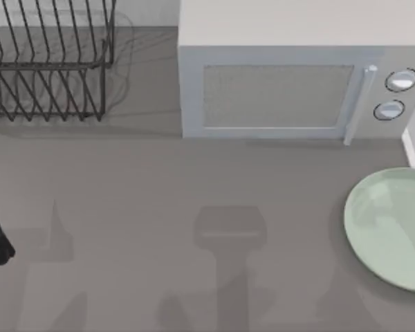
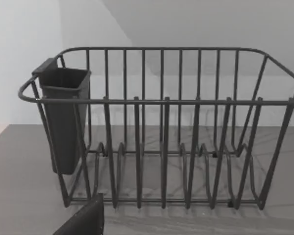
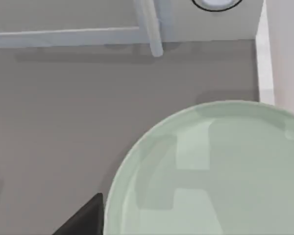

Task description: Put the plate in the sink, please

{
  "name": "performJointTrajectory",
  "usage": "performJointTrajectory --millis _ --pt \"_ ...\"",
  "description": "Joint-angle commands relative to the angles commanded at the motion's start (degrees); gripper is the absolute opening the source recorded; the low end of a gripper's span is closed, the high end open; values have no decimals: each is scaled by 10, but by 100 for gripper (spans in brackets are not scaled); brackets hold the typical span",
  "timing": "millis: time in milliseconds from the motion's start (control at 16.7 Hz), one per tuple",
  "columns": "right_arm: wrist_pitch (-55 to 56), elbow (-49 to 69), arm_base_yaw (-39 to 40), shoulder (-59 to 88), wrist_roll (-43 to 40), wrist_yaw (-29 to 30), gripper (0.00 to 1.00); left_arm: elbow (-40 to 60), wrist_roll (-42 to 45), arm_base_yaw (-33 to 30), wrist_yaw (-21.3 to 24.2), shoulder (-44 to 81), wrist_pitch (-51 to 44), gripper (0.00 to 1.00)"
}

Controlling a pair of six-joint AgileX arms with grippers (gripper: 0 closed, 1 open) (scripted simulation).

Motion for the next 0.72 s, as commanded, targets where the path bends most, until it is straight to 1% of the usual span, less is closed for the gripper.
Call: performJointTrajectory --millis 420,600,720 --pt "-216 267 82 383 84 0 100 0 0 0 0 0 0 100" --pt "-279 345 105 493 109 0 100 0 0 0 0 0 0 100" --pt "-305 377 115 537 119 0 100 0 0 0 0 0 0 100"
